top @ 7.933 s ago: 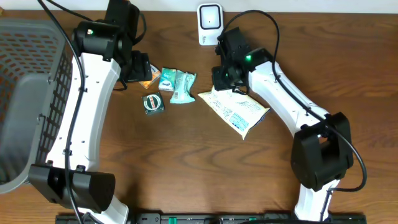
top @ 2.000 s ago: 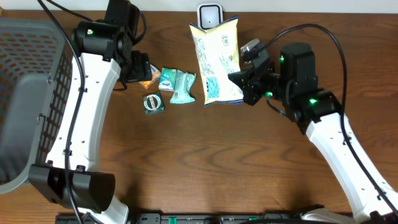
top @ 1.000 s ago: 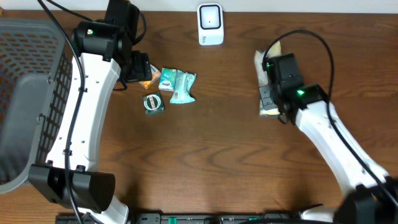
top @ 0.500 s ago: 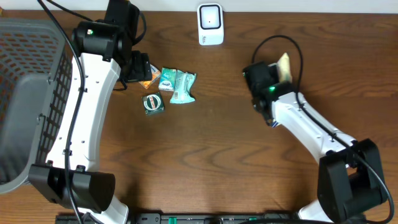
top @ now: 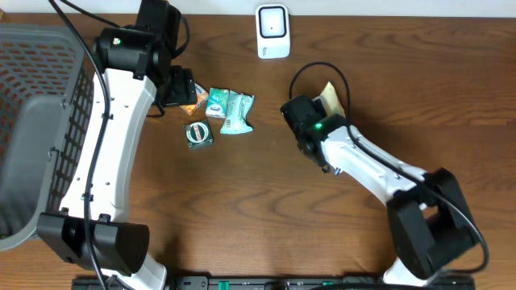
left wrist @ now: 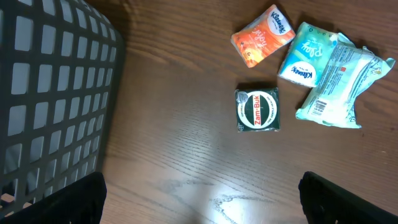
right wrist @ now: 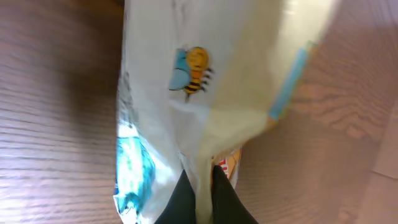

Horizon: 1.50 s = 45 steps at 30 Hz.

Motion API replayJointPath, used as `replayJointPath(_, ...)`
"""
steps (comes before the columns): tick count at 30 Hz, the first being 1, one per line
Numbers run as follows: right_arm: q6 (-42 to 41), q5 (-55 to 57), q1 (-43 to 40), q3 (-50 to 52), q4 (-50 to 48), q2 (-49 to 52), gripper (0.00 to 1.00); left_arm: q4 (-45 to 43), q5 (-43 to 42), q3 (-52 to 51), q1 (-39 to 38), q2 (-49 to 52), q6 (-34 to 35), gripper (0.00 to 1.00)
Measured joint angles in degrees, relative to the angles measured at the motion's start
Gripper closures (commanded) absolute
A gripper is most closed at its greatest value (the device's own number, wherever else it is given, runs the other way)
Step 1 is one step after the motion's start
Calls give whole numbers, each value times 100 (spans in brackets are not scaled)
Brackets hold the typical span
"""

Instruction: Scan the item barcode

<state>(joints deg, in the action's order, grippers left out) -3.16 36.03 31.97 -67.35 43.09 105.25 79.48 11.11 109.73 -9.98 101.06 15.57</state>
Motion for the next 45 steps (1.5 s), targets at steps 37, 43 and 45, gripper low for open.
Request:
replayJointPath(37, -254, 1392, -111, -798, 389, 125, 99, 0, 0, 0, 0, 0, 0, 2)
replayJointPath(43, 68, 1384, -608, -358, -7, 127, 99, 0, 0, 0, 0, 0, 0, 2)
replayJointPath(45, 116, 1296, -601, -354, -20, 127, 98, 0, 0, 0, 0, 0, 0, 3)
